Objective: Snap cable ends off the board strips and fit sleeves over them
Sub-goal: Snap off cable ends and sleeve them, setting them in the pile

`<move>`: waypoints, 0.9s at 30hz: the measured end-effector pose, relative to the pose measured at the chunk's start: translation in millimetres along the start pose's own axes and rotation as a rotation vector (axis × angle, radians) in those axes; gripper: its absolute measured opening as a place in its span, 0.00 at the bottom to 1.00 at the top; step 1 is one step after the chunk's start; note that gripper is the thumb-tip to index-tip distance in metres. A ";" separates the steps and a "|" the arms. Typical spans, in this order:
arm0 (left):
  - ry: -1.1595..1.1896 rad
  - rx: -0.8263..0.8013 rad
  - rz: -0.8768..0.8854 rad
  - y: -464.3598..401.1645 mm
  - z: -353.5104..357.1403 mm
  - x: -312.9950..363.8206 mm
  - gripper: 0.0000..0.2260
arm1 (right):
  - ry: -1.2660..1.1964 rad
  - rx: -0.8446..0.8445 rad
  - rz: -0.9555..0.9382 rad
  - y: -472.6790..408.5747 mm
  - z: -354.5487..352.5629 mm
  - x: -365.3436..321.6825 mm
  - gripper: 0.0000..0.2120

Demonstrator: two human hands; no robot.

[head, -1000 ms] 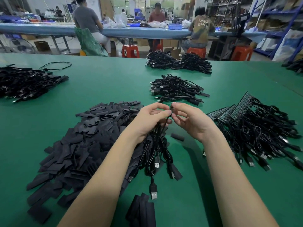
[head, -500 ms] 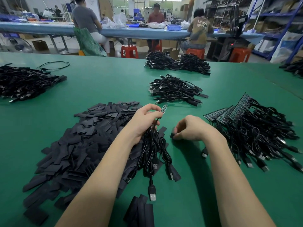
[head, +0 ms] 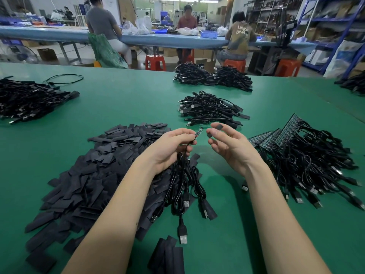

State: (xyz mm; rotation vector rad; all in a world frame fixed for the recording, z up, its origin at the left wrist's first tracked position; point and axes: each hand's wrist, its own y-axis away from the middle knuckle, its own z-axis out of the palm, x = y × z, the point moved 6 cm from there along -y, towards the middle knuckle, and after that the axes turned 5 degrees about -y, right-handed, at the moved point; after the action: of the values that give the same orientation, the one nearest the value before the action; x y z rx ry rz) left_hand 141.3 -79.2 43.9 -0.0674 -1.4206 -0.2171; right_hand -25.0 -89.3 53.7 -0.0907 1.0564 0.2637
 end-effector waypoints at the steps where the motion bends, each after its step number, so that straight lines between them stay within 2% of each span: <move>1: -0.004 -0.007 -0.007 0.5 0.8 -0.3 0.05 | -0.011 0.004 -0.016 -0.1 0.3 -1.1 0.14; 14: -0.005 -0.023 -0.015 4.3 3.9 0.4 0.04 | -0.033 0.053 -0.114 -2.3 5.4 -2.0 0.08; 20: -0.016 -0.014 -0.022 5.1 4.0 0.1 0.05 | 0.034 0.088 -0.138 -2.9 1.6 -1.2 0.05; 27: -0.027 -0.020 -0.024 5.1 0.2 -1.0 0.04 | 0.027 0.077 -0.089 -2.0 3.8 1.4 0.08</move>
State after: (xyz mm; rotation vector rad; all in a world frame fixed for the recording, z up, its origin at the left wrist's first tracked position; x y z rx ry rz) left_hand 141.9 -74.0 43.3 -0.0702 -1.4464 -0.2506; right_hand -20.6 -90.3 54.3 -0.0717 1.0848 0.1412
